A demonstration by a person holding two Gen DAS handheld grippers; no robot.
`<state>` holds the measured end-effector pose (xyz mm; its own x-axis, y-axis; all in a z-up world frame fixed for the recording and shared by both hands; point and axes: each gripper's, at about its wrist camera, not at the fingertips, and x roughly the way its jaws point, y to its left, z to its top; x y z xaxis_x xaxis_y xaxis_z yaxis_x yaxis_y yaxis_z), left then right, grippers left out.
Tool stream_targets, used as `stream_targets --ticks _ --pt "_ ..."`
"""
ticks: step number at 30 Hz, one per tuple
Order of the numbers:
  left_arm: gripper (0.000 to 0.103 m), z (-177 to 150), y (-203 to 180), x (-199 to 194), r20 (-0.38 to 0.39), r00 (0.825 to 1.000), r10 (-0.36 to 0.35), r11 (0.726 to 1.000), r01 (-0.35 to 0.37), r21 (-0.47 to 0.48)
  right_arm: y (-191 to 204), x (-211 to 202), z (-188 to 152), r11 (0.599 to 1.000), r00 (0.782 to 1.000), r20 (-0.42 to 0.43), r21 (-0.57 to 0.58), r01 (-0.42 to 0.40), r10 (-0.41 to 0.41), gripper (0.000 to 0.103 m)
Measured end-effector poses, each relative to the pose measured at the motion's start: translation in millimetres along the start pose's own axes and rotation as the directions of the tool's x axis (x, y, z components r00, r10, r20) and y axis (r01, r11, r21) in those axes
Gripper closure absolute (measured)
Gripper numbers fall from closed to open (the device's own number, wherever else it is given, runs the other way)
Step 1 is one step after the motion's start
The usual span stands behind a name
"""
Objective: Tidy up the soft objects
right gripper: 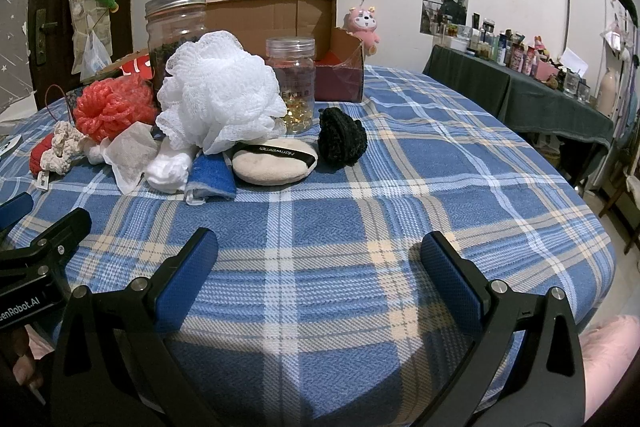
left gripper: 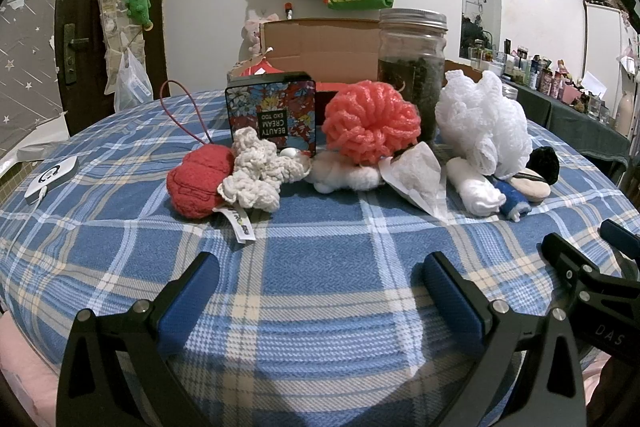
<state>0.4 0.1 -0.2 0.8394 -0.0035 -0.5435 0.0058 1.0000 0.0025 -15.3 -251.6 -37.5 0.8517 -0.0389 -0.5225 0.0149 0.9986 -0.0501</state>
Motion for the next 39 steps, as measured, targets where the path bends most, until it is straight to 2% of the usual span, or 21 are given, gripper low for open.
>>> stream_targets --ticks 30,39 --pt "0.0 0.0 0.0 0.1 -0.002 1.0 -0.001 1.0 0.001 -0.001 -0.2 0.1 -0.2 1.0 1.0 0.001 -0.001 0.0 0.0 0.0" --pt "0.0 1.2 -1.1 -0.7 -0.024 1.0 0.0 1.0 0.0 -0.003 -0.8 0.2 0.4 1.0 1.0 -0.002 0.001 -0.001 0.001 0.0"
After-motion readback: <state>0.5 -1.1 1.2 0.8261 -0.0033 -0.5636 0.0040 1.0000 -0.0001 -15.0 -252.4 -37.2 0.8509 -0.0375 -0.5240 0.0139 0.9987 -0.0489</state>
